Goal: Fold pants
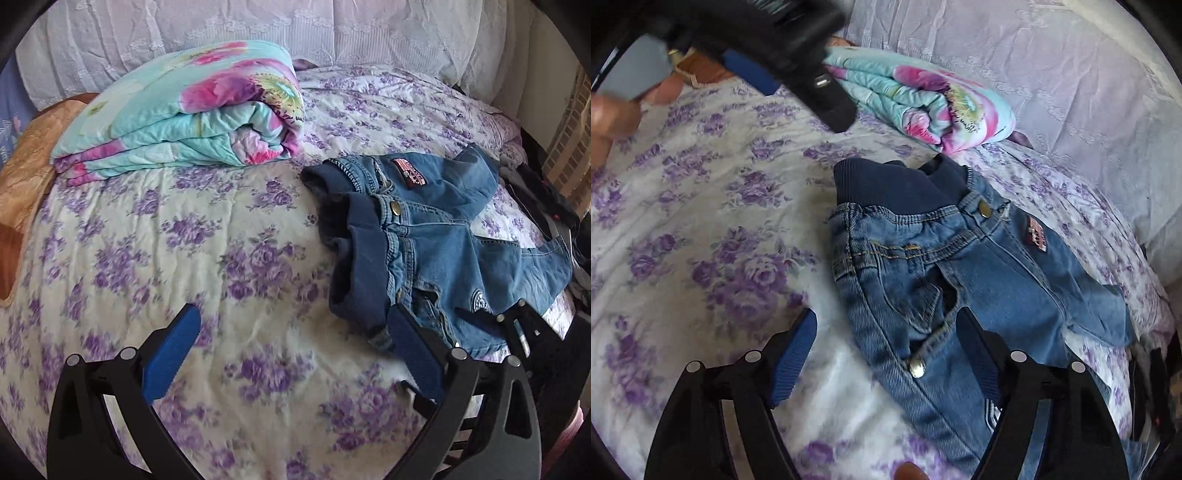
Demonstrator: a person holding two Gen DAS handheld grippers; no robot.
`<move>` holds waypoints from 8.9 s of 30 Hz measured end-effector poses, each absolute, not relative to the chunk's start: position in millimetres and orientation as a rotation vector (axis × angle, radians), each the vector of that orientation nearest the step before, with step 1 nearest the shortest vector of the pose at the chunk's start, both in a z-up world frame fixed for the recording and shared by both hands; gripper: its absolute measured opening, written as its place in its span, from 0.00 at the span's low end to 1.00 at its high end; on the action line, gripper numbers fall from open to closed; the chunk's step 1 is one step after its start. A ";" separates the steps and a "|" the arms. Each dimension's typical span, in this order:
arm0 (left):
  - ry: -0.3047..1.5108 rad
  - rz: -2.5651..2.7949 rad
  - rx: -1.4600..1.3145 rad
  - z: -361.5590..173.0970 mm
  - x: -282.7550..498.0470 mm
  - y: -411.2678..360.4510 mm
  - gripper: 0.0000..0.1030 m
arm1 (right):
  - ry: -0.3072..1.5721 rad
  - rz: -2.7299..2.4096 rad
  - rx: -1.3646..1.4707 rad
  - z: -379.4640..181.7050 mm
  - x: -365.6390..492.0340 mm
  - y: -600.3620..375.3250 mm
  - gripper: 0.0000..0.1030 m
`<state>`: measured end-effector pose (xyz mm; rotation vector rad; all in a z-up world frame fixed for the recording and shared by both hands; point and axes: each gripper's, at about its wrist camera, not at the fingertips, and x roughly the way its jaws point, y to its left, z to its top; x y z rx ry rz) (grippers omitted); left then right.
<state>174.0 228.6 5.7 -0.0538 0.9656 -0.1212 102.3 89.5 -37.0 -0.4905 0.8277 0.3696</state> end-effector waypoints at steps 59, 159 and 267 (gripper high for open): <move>0.915 -0.474 -0.300 4.4 155.7 254.6 0.21 | 0.637 0.470 -0.458 50.9 2.0 163.3 0.12; 1.149 -0.839 0.318 -42.0 237.3 285.5 0.32 | 1.252 1.058 -0.514 -9.9 303.4 18.0 0.10; 0.813 -0.543 -0.049 -56.0 36.0 125.8 0.96 | 0.752 0.031 1.087 -75.3 -94.0 -375.7 0.11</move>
